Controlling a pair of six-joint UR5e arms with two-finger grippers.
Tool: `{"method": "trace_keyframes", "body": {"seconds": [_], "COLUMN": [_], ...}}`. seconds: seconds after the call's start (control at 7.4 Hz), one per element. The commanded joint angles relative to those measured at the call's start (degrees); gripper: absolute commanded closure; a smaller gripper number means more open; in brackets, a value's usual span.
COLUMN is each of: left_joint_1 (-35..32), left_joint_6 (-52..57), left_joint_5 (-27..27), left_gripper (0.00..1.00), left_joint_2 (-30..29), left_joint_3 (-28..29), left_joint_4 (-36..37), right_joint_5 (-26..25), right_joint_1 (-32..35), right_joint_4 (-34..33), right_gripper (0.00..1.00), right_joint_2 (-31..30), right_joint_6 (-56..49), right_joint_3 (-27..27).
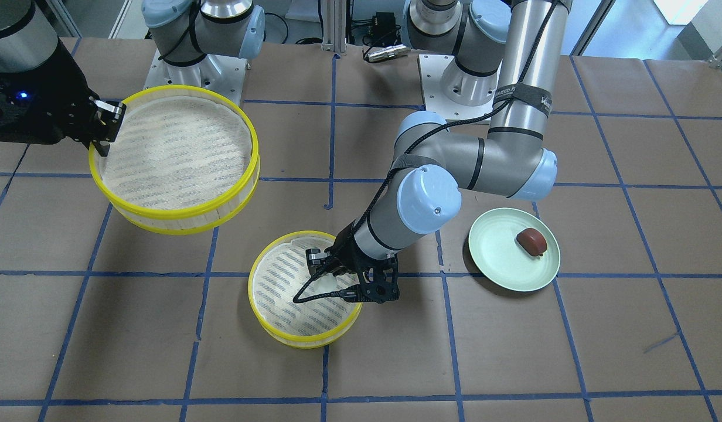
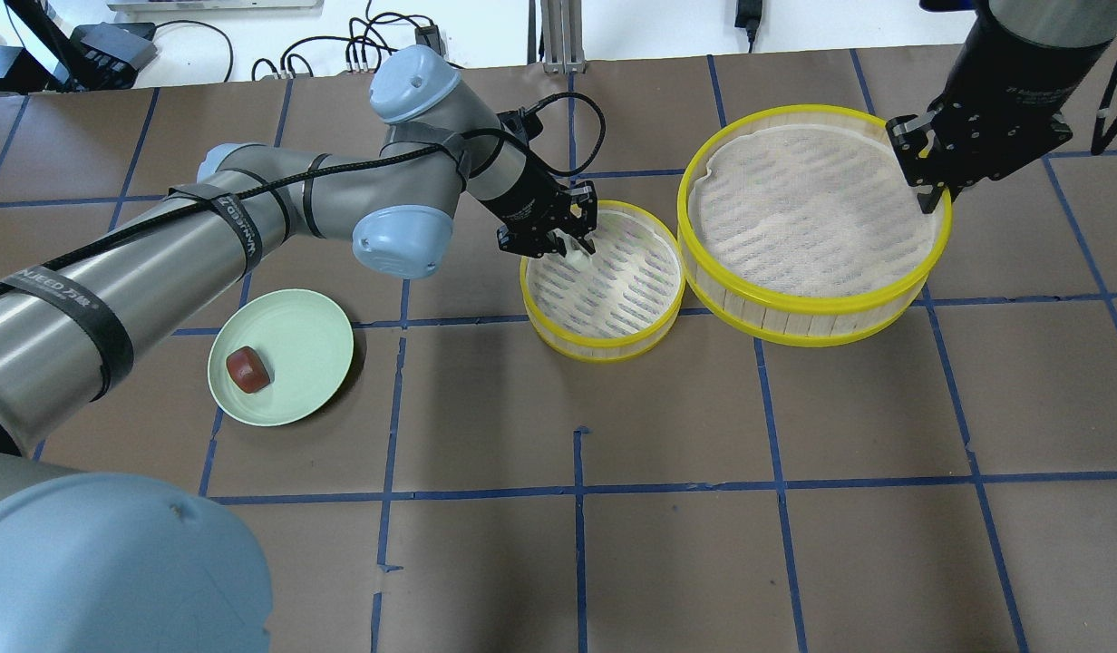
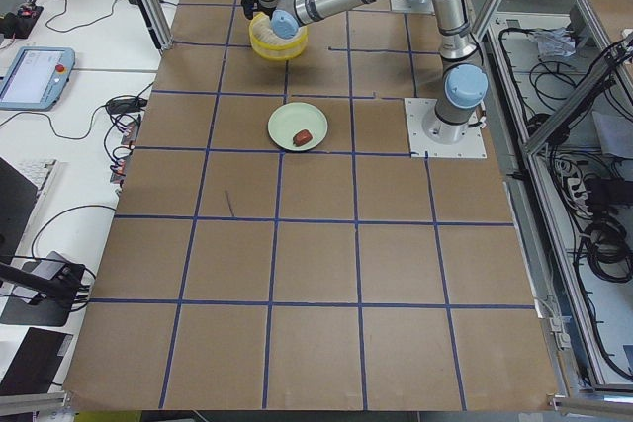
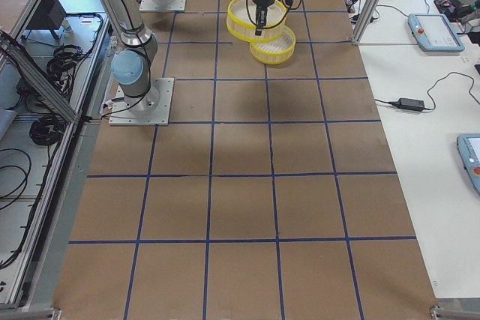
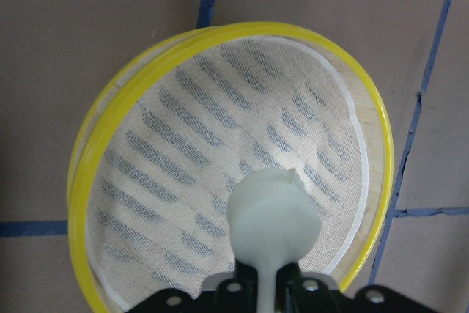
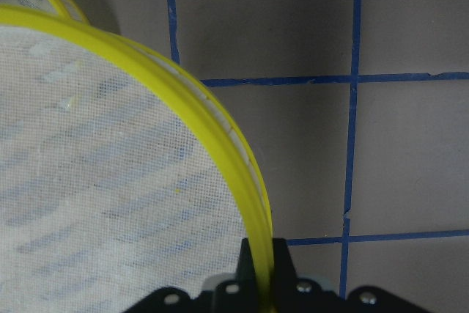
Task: Place buns in different layers of steamer
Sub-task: 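Lower the white bun into the lower tier and open the left gripper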
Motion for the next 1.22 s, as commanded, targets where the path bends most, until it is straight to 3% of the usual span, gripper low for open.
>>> {"method": "trace_keyframes", "body": {"seconds": [0.0, 0.68, 0.95, 1.08], "left_joint_1": [-0.5, -1.0, -1.3, -1.2], "left_joint_6": [-0.1, 0.1, 0.3, 0.7], "left_joint_5": [-0.2, 0.1, 0.7, 3.9], "left_gripper": [0.31, 0.31, 0.16, 0.06], "left_joint_2": [-0.6, -0.4, 0.7, 2.1], "left_joint_3": [0.0, -0.2, -0.7, -0.2], "left_joint_4": [0.8, 0.7, 1.6, 1.2], "right_joint_5": [-0.1, -0.1, -0.1, 0.2], "right_joint_1": [-0.3, -0.3, -0.3, -0.1], "right_joint_4": [0.0, -0.1, -0.2, -0.1], "right_gripper": [0.87, 0.87, 0.87, 0.87], "right_joint_2": [0.0, -0.1, -0.1, -0.1], "right_joint_6": [0.0, 0.1, 0.1, 0.2], "right_joint_3": [0.0, 0.0, 0.0, 0.0]}}
